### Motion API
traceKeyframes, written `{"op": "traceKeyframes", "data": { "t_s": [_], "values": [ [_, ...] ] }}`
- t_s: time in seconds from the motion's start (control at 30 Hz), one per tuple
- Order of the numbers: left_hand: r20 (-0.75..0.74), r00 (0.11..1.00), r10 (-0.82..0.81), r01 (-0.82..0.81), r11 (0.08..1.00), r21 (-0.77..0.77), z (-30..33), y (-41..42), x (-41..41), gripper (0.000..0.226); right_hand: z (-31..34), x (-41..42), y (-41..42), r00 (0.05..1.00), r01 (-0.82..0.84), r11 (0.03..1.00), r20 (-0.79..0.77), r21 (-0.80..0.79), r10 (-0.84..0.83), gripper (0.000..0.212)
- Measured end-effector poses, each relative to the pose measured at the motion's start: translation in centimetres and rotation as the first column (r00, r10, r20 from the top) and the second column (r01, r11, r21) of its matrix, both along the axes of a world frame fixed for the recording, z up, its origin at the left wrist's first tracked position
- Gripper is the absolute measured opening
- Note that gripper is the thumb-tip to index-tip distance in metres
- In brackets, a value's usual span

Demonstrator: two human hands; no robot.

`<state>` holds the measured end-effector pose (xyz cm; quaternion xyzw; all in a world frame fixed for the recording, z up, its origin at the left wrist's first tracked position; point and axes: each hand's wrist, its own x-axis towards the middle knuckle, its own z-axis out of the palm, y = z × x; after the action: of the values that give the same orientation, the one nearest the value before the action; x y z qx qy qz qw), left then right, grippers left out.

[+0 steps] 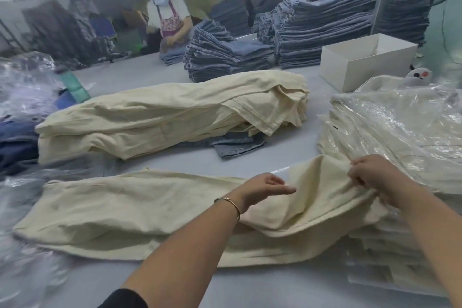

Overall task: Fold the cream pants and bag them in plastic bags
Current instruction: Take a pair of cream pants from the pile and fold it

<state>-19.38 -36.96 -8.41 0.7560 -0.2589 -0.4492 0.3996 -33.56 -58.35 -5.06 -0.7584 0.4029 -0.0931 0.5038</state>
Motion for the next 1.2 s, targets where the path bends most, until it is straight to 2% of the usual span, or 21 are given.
{"op": "traceKeyframes", "data": {
  "t_s": [0.03,0.1,0.13,0.17,0.23,0.33,0.4,0.47,0.5,0.57,0.63,0.67,0.73,0.77,0.83,0.9,0.93,1.0,1.07,1.13,1.2],
  "values": [
    [0.158,0.987,-0.031,0.02,0.997,0.069,-0.5,0.1,0.2,0.072,0.0,0.0,0.1,1.0,-0.021,1.0,-0.019,-0.003,0.021,0.024],
    [0.442,0.869,-0.224,0.081,0.944,0.318,-2.0,0.3,-0.3,0.083,0.3,-0.2,0.2,0.997,-0.05,0.999,-0.062,0.007,0.051,0.011],
    [0.524,0.79,-0.319,0.083,0.902,0.424,-2.8,0.3,-0.9,0.076,0.4,-0.4,0.2,0.995,-0.059,0.998,-0.078,0.025,0.06,0.014],
    [0.576,0.729,-0.369,0.068,0.876,0.477,-3.6,0.2,-1.6,0.059,0.3,-0.5,-0.1,0.994,-0.062,0.997,-0.086,0.044,0.066,0.023],
    [0.658,0.694,-0.293,-0.007,0.911,0.413,-4.0,0.0,-2.2,0.023,0.1,-0.6,-0.4,0.994,-0.045,0.998,-0.097,0.039,0.048,0.029],
    [0.725,0.686,0.066,-0.191,0.977,0.092,-1.9,-0.1,-0.2,0.017,0.2,-0.5,-0.5,0.994,0.005,0.999,-0.108,-0.047,-0.01,0.03],
    [0.784,0.576,0.231,-0.287,0.955,-0.07,1.0,-0.5,1.9,0.018,0.2,-0.3,-0.7,0.994,0.019,0.996,-0.109,-0.084,-0.028,0.033],
    [0.863,0.431,0.264,-0.261,0.952,-0.161,3.5,-1.4,3.5,0.019,0.0,-0.3,-1.0,0.992,0.036,0.995,-0.114,-0.088,-0.046,0.034],
    [0.877,0.397,0.27,-0.225,0.955,-0.192,4.1,-1.8,4.1,0.021,-0.2,-0.3,-1.2,0.991,0.049,0.995,-0.119,-0.086,-0.059,0.034],
    [0.89,0.409,0.203,-0.191,0.972,-0.134,4.2,-2.0,4.9,0.042,-0.4,-0.4,-1.6,0.989,0.082,0.995,-0.116,-0.057,-0.089,0.032],
    [0.932,0.363,0.004,-0.262,0.96,0.098,2.6,-0.6,5.3,0.07,-0.1,-0.4,-1.7,0.986,0.113,0.993,-0.117,-0.029,-0.116,0.03],
    [0.944,0.322,-0.075,-0.314,0.932,0.181,1.4,0.4,5.4,0.069,0.2,-0.6,-1.6,0.984,0.122,0.992,-0.126,-0.018,-0.123,0.029],
    [0.96,0.244,-0.137,-0.365,0.904,0.222,-0.8,2.9,4.9,0.045,0.6,-0.6,-1.4,0.984,0.096,0.995,-0.153,0.005,-0.094,0.028],
    [0.97,0.199,-0.143,-0.327,0.923,0.203,-1.9,4.2,4.4,0.032,0.7,-0.5,-1.3,0.983,0.082,0.996,-0.167,0.035,-0.076,0.027],
    [0.983,0.119,-0.141,-0.136,0.978,0.157,-4.0,6.5,3.3,0.013,1.0,-0.1,-0.7,0.979,0.079,0.991,-0.194,0.106,-0.058,0.018],
    [0.981,0.071,-0.179,0.031,0.984,0.177,-6.1,8.5,2.4,0.014,1.1,0.4,-0.4,0.977,0.072,0.993,-0.206,0.095,-0.052,0.019],
    [0.972,0.069,-0.226,0.036,0.974,0.223,-6.9,9.0,2.1,0.019,1.0,0.4,-0.4,0.978,0.069,0.996,-0.199,0.061,-0.055,0.026],
    [0.934,0.181,-0.307,-0.091,0.941,0.326,-7.9,9.5,1.9,0.046,0.8,0.4,-0.5,0.985,0.091,0.994,-0.153,0.066,-0.08,0.029],
    [0.902,0.286,-0.323,-0.197,0.902,0.385,-8.0,9.5,2.3,0.067,0.9,0.1,-0.6,0.988,0.121,0.97,-0.118,0.212,-0.097,0.022],
    [0.908,0.274,-0.318,-0.252,0.887,0.387,-7.7,9.2,2.9,0.073,1.4,-0.2,-0.9,0.99,0.14,0.918,-0.065,0.37,-0.124,0.016],
    [0.909,0.278,-0.311,-0.284,0.877,0.387,-7.3,8.4,3.4,0.064,1.9,-0.5,-1.5,0.987,0.152,0.873,-0.02,0.464,-0.161,0.008]
  ]
}}
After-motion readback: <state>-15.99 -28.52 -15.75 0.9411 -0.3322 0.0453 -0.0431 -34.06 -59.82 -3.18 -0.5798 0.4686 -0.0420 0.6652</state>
